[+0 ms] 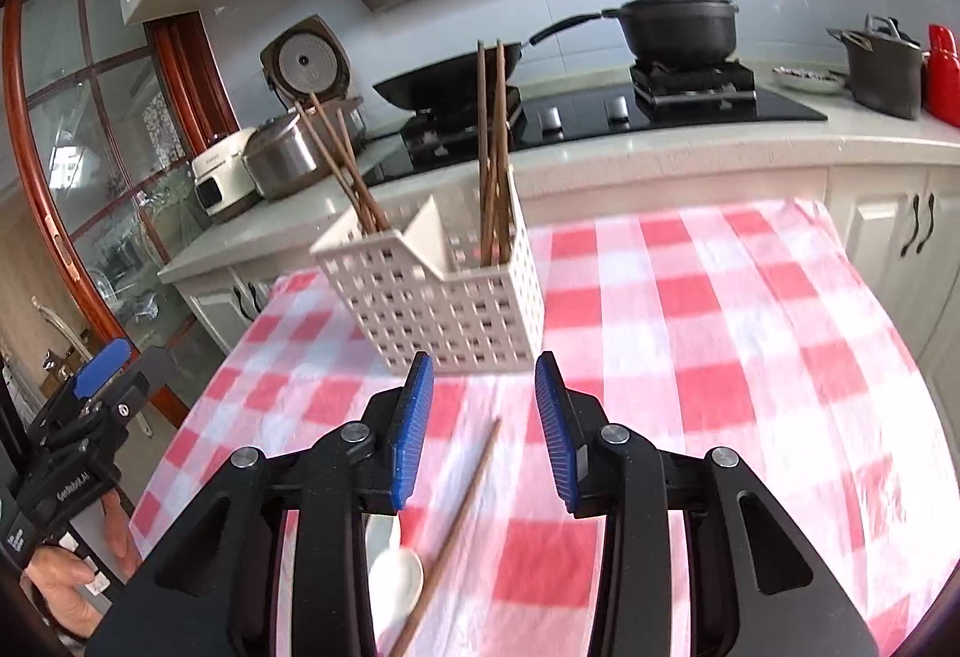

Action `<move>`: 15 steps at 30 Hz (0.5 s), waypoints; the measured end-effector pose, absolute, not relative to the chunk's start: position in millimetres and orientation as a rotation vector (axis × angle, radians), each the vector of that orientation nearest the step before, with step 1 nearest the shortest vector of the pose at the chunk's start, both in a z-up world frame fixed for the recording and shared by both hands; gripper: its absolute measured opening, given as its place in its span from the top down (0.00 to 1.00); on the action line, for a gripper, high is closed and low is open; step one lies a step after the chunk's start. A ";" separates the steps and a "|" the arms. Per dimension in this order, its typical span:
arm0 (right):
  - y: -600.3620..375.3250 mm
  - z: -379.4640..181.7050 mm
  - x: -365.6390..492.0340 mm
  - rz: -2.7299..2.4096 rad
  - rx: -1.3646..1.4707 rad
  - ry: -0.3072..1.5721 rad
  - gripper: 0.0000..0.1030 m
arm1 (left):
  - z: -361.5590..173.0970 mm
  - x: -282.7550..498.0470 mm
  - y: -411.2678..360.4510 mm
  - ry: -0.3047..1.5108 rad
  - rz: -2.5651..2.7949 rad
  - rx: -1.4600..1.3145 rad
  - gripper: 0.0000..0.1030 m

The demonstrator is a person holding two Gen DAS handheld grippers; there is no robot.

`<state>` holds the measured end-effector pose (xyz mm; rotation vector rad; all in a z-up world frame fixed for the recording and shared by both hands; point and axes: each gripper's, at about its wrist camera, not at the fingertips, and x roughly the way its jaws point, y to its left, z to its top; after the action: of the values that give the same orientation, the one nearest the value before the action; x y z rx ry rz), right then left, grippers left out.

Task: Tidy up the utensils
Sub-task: 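Move both open tools back down to the chopsticks on the cloth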

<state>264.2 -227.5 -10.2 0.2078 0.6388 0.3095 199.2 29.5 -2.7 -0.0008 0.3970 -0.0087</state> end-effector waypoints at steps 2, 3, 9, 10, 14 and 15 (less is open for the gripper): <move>-226.8 -19.1 256.3 0.311 0.208 0.655 0.66 | -11.3 192.5 34.0 0.413 0.002 -0.009 0.05; -225.8 -23.4 252.7 0.311 0.203 0.664 0.66 | -15.3 190.7 35.7 0.420 0.005 -0.012 0.05; -214.9 -48.2 237.2 0.316 0.182 0.716 0.66 | -42.1 179.2 42.9 0.474 0.008 -0.032 0.05; -212.2 -52.8 234.9 0.319 0.177 0.726 0.66 | -48.0 178.4 43.0 0.487 0.008 -0.029 0.05; -199.5 -70.4 231.0 0.330 0.149 0.767 0.66 | -65.2 176.1 42.4 0.522 0.000 -0.028 0.05; -197.0 -73.5 230.4 0.333 0.145 0.776 0.66 | -67.8 175.4 41.5 0.526 -0.001 -0.026 0.05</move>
<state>230.4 -197.0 -73.5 0.1452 0.7758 0.3334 175.4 41.5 -67.8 -0.0260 0.5260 -0.0006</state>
